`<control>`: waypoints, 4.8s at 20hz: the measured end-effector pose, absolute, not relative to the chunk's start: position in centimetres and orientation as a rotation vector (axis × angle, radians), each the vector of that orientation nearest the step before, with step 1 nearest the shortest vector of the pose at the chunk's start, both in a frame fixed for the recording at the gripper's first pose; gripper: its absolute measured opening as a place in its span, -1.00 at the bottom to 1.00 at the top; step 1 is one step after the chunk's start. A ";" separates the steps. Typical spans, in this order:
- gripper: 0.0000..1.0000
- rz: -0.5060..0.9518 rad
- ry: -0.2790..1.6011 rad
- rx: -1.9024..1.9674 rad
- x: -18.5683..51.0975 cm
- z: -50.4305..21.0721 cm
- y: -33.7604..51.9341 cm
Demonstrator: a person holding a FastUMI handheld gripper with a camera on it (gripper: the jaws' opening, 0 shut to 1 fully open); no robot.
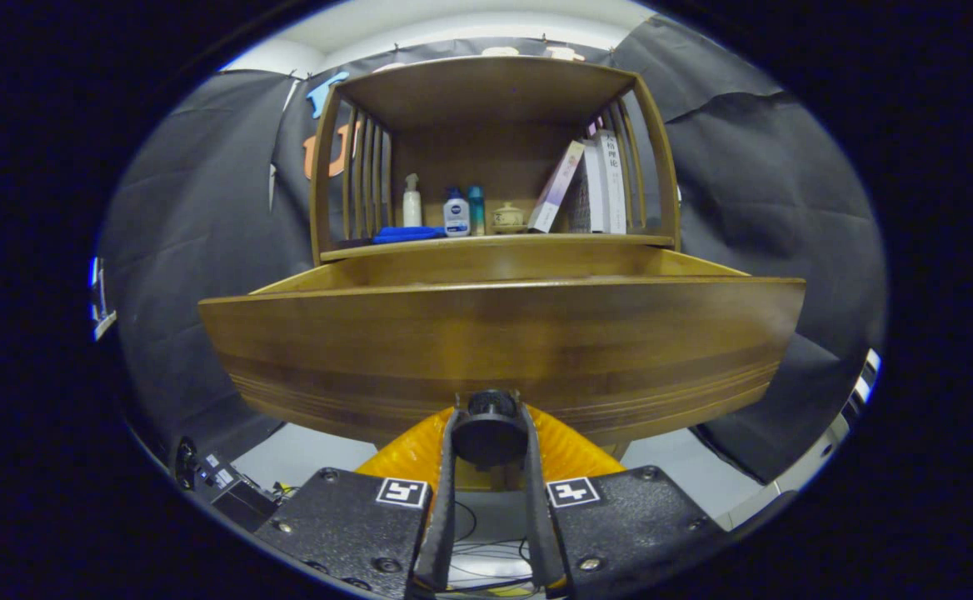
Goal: Pull open the drawer, take out the items inside it, and place them on the countertop above the cabinet.
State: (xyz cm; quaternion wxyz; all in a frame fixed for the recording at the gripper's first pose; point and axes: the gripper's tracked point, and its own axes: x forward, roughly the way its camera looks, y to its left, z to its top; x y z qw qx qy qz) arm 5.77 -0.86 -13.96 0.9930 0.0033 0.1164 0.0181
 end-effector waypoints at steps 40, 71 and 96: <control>0.93 -0.039 0.922 -0.013 22.9 -4.8 0.3; -0.07 -0.052 1.198 0.100 17.6 -7.8 0.2; -0.07 -0.098 1.027 0.087 30.3 5.3 -0.5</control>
